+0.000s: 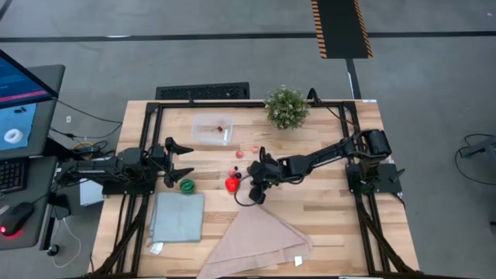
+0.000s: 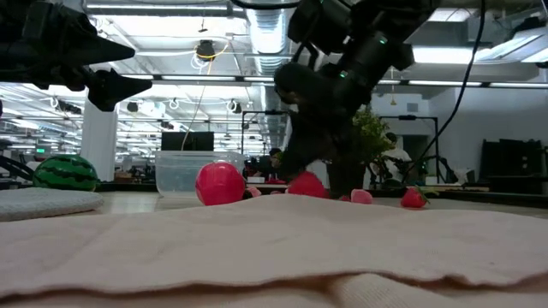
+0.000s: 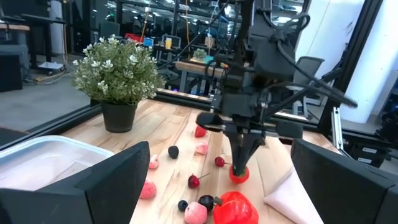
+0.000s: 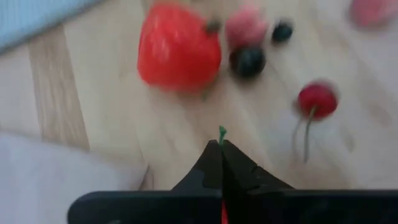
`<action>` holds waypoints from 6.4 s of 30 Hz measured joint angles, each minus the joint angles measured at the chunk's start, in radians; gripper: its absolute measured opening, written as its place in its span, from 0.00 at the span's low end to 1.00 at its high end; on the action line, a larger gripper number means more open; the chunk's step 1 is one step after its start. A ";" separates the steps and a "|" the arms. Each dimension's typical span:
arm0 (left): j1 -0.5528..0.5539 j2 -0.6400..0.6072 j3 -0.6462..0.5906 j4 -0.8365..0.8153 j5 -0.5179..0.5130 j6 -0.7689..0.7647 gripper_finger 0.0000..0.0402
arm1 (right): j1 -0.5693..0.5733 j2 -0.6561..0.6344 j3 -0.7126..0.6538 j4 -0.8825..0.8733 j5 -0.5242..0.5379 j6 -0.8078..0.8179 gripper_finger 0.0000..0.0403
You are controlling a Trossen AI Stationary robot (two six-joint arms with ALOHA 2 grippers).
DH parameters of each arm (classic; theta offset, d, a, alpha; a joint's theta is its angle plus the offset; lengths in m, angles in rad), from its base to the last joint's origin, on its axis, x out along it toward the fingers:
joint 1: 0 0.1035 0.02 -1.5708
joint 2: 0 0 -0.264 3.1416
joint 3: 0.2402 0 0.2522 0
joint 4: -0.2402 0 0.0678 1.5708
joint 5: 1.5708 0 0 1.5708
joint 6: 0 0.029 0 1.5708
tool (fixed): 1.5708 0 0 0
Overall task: Pick and placing Produce into tupperware
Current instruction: Put the red strawberry into the transparent container
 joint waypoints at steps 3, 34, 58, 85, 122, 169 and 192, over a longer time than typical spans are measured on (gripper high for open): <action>0.000 0.000 0.000 0.001 -0.005 0.000 0.95 | -0.025 0.000 0.036 -0.019 0.000 -0.044 0.06; 0.000 0.000 0.000 0.003 -0.013 0.035 0.95 | -0.394 0.028 0.351 0.168 -0.282 -0.281 0.03; 0.000 0.000 0.000 0.006 -0.030 0.039 0.95 | -0.453 0.393 0.763 -0.004 -0.366 -0.219 0.07; 0.000 0.000 0.000 0.006 -0.030 0.038 0.95 | -0.454 0.391 0.763 -0.018 -0.364 -0.246 0.28; 0.000 0.000 0.000 0.000 0.002 -0.013 0.95 | -0.200 -0.404 0.190 0.016 -0.313 -0.495 0.34; 0.000 0.000 0.000 0.005 -0.033 -0.002 0.95 | -0.036 -0.694 -0.544 -0.327 0.054 0.023 0.29; 0.000 0.000 0.000 0.010 -0.057 0.006 0.95 | -0.168 -0.685 -0.542 -0.442 0.056 -0.037 0.30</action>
